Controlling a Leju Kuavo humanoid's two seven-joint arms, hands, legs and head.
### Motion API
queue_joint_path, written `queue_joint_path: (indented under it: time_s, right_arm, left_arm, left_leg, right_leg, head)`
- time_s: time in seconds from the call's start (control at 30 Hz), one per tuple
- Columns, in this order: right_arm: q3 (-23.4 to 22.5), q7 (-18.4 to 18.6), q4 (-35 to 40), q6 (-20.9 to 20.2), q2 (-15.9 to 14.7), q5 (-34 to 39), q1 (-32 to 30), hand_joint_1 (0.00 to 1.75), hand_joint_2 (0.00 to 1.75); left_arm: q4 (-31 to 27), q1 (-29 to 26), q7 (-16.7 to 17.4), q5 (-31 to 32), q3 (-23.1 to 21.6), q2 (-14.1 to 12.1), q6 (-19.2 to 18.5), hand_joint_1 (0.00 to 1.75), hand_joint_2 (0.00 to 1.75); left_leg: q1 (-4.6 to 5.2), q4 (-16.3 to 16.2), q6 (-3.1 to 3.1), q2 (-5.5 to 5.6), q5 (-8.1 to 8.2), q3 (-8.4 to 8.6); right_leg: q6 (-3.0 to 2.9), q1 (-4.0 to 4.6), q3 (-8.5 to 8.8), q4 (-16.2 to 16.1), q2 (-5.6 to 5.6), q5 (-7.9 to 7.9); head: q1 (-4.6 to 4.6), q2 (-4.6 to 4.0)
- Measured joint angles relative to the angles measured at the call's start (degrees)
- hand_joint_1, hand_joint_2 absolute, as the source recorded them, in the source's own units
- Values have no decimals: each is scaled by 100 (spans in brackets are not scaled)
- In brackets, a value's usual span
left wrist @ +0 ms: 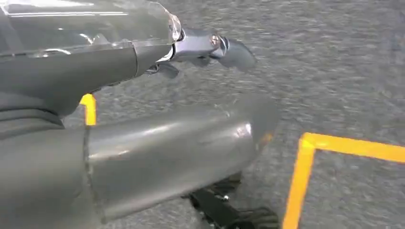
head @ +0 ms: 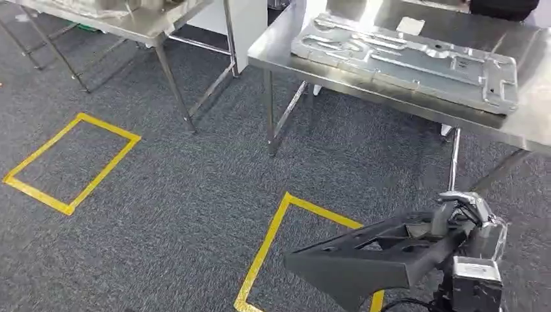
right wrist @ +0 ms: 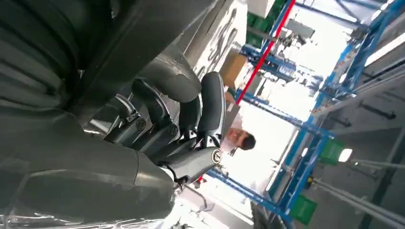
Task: Take the parts from the cabinet and place them on the table.
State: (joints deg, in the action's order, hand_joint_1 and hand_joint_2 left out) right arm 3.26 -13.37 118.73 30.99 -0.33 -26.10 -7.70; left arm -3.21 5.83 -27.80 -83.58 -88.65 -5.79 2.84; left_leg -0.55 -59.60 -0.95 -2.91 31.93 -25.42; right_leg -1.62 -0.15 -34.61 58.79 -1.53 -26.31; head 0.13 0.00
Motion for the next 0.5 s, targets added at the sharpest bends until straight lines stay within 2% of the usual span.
queue_joint_path:
  time_s: [0.03, 0.07, 0.1, 0.13, 0.17, 0.2, 0.23, 0.27, 0.3, 0.33, 0.37, 0.4, 0.43, 0.47, 0.5]
  right_arm:
    - [0, -2, -2, -11, 0, 4, 28, 175, 175]
    - [0, -2, -2, -20, 0, 4, 55, 175, 175]
    - [0, -5, -4, -26, 0, 7, 59, 175, 175]
    - [0, -2, -4, -29, 0, 9, 55, 175, 175]
    - [0, 0, -4, -46, 0, 11, 51, 175, 175]
    - [0, 4, -6, -55, 0, 11, 51, 175, 175]
    - [0, 9, -6, -61, 0, 13, 53, 175, 175]
    - [0, 15, -6, -68, 0, 13, 53, 175, 175]
    - [0, 22, -6, -74, 0, 15, 53, 175, 175]
    - [0, 35, -6, -79, 0, 15, 53, 175, 175]
    - [0, 44, -20, -83, 0, 15, 69, 175, 175]
    - [0, 46, -24, -92, 0, 17, 76, 175, 175]
    - [0, 57, -24, -96, 0, 17, 65, 175, 175]
    - [0, 48, -19, -94, 0, 17, 52, 175, 175]
    - [0, 50, -17, -92, 0, 17, 69, 175, 175]
  left_arm:
    - [0, 10, -4, -4, 0, 2, -7, 0, 0]
    - [0, 30, -2, -7, 0, 2, -9, 0, 0]
    - [0, 29, -2, -9, 0, 2, -13, 0, 0]
    - [0, 15, -2, -9, 0, 2, -13, 0, 0]
    - [0, -3, 0, -9, 0, 2, -13, 0, 0]
    - [0, -14, 0, -9, 0, 2, -15, 0, 0]
    - [0, -14, 0, -9, 0, 2, -17, 0, 0]
    - [0, -10, 0, -11, 0, 2, -17, 0, 0]
    - [0, -12, 0, -11, 0, 2, -22, 0, 0]
    - [0, -31, 0, -13, 0, 2, -28, 0, 0]
    - [0, -52, 2, -20, 0, -2, -31, 0, 0]
    - [0, -41, 7, -13, -2, -15, -37, 0, 0]
    - [0, -45, 9, -15, -2, -9, -40, 0, 0]
    - [2, -40, 9, -17, -2, -13, -42, 0, 0]
    - [0, -18, 2, -17, -2, 0, -44, 0, 0]
  left_leg:
    - [-7, -247, -4, 118, 7, -86]
    - [-18, -651, -35, 198, 94, -332]
    - [-38, -1033, -56, 230, 266, -596]
    - [-39, -1369, -81, 240, 516, -859]
    - [-39, -1544, -96, 240, 709, -1052]
    - [-41, -1519, -119, 240, 754, -1154]
    - [-41, -1283, -110, 243, 679, -1168]
    - [-42, -892, -85, 270, 399, -1113]
    - [-44, -496, -67, 338, 38, -1048]
    - [-47, -126, -46, 553, -593, -1015]
    - [-19, -116, 10, 692, -594, -1074]
    - [9, -105, 51, 660, -526, -1001]
    - [30, -69, 109, 618, -579, -994]
    - [24, -22, 169, 552, -560, -949]
    - [-5, 42, 211, 503, -570, -834]
  right_leg:
    - [-28, -3, 63, -12, 34, -22]
    - [-63, -6, 93, -14, 96, -52]
    - [-66, -5, 124, -14, 168, -86]
    - [-69, -5, 164, -13, 244, -133]
    - [-66, -4, 214, -12, 322, -178]
    - [-60, -4, 277, -12, 398, -223]
    - [-46, -5, 362, -11, 483, -284]
    - [-29, -5, 456, -11, 558, -346]
    - [-14, -6, 536, -11, 609, -402]
    - [5, -17, 569, -21, 663, -467]
    - [46, -3, 613, 17, 739, -499]
    - [100, -28, 560, -12, 801, -534]
    - [147, -50, 631, -24, 863, -526]
    - [187, -20, 614, 37, 854, -453]
    - [197, -23, 619, 69, 845, -466]
  head:
    - [-17, -2]
    - [-31, 0]
    - [-33, 0]
    - [-31, 0]
    - [-35, 0]
    - [-33, 0]
    - [-33, 0]
    - [-37, 0]
    - [-37, 0]
    - [-46, 0]
    - [-8, -2]
    - [-24, 0]
    - [-39, 0]
    - [-33, 0]
    - [-41, 0]
